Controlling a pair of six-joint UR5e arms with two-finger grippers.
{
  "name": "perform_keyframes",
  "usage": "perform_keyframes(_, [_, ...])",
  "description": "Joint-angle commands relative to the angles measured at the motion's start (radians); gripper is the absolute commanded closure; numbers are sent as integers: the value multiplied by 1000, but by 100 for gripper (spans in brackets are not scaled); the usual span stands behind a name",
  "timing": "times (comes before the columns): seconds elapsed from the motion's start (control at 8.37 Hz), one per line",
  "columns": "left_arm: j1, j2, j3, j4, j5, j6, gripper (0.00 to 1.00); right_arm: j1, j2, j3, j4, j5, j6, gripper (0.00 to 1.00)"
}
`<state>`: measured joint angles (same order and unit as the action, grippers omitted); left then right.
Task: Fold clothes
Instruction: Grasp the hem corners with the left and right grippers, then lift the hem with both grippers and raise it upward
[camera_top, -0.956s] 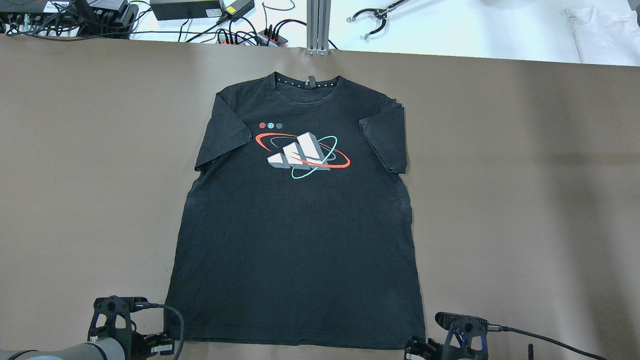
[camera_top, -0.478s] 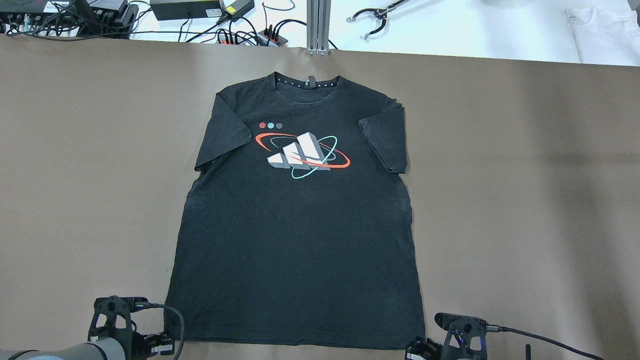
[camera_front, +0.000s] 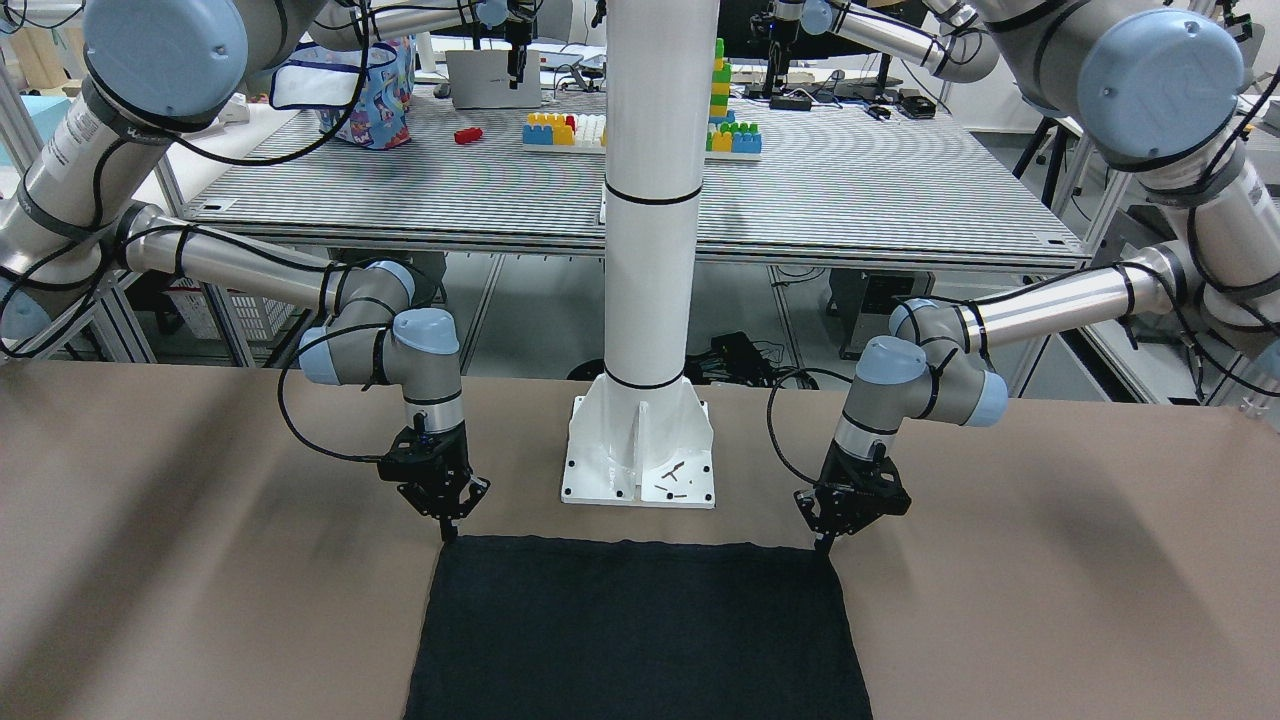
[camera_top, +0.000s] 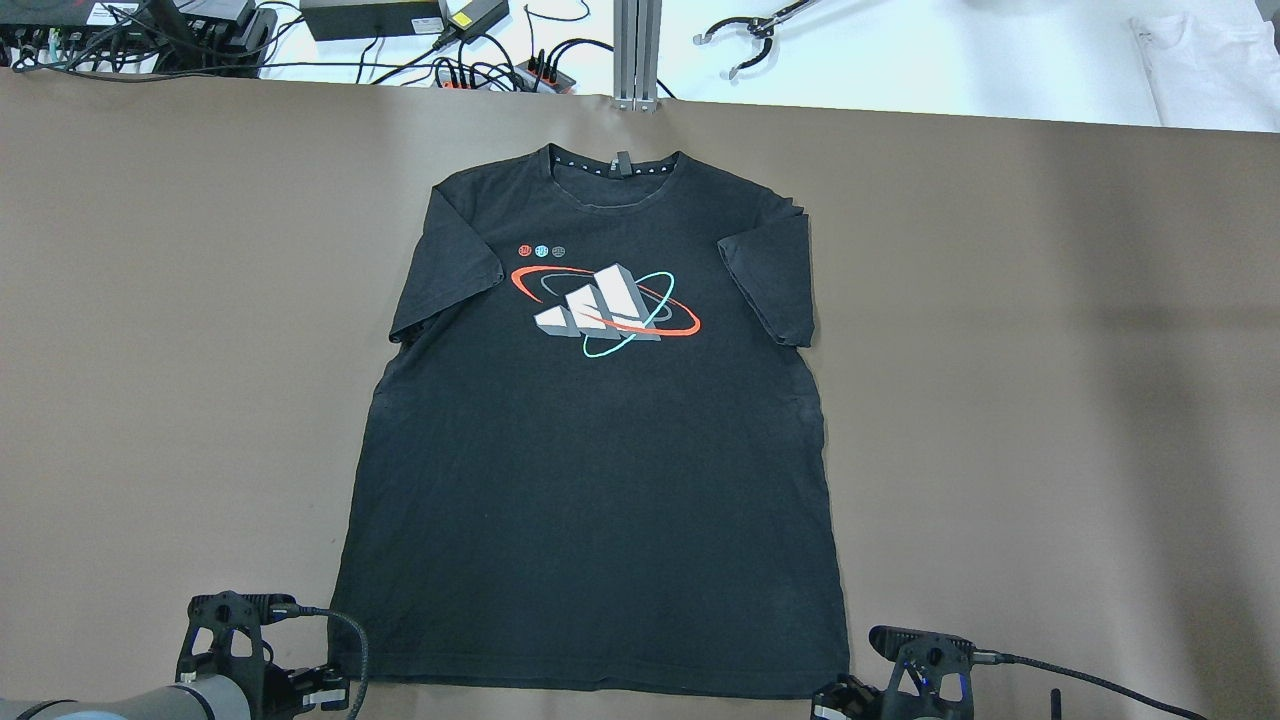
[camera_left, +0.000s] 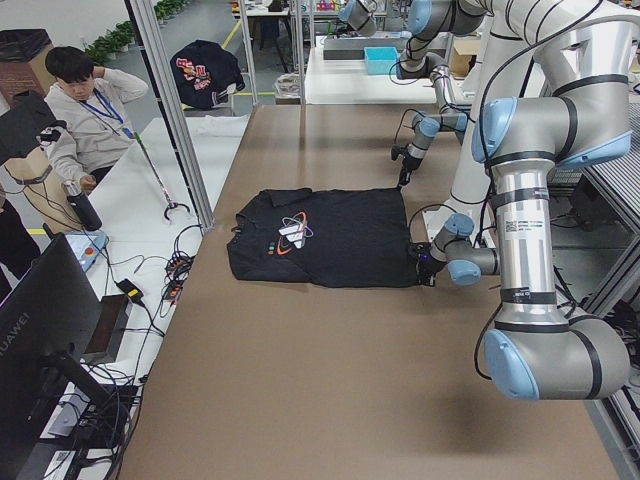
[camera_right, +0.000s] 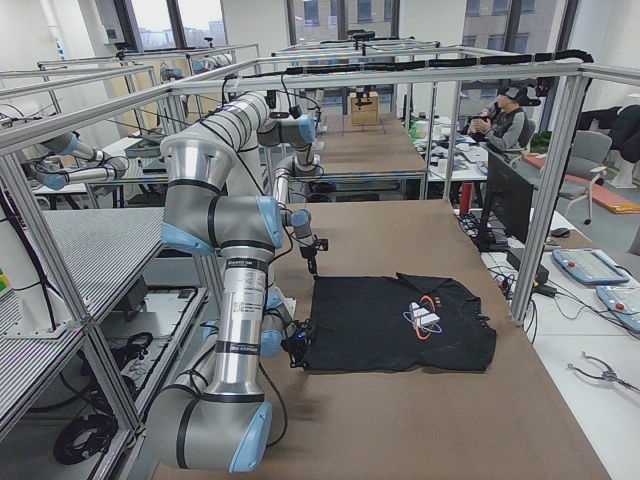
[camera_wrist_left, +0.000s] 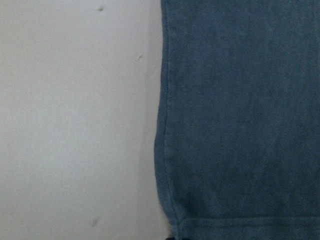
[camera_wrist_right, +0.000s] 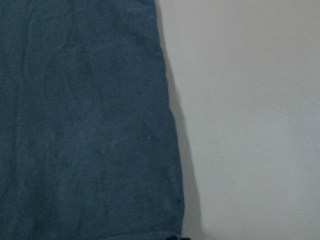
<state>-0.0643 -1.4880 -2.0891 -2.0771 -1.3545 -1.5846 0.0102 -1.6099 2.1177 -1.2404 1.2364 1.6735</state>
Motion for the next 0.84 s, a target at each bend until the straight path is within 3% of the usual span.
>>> perform_keyframes(0.0, [-9, 8, -70, 3, -12, 2, 100, 13, 2, 42, -1, 8, -6, 100])
perform_keyframes(0.24, [-98, 2, -107, 21, -111, 43, 100, 66, 8, 116, -37, 41, -69, 100])
perform_keyframes(0.48, [-293, -29, -140, 81, -310, 171, 100, 227, 89, 133, -132, 151, -209, 100])
perform_keyframes(0.72, [-464, -209, -141, 309, -472, 262, 100, 367, 189, 137, -258, 274, -318, 100])
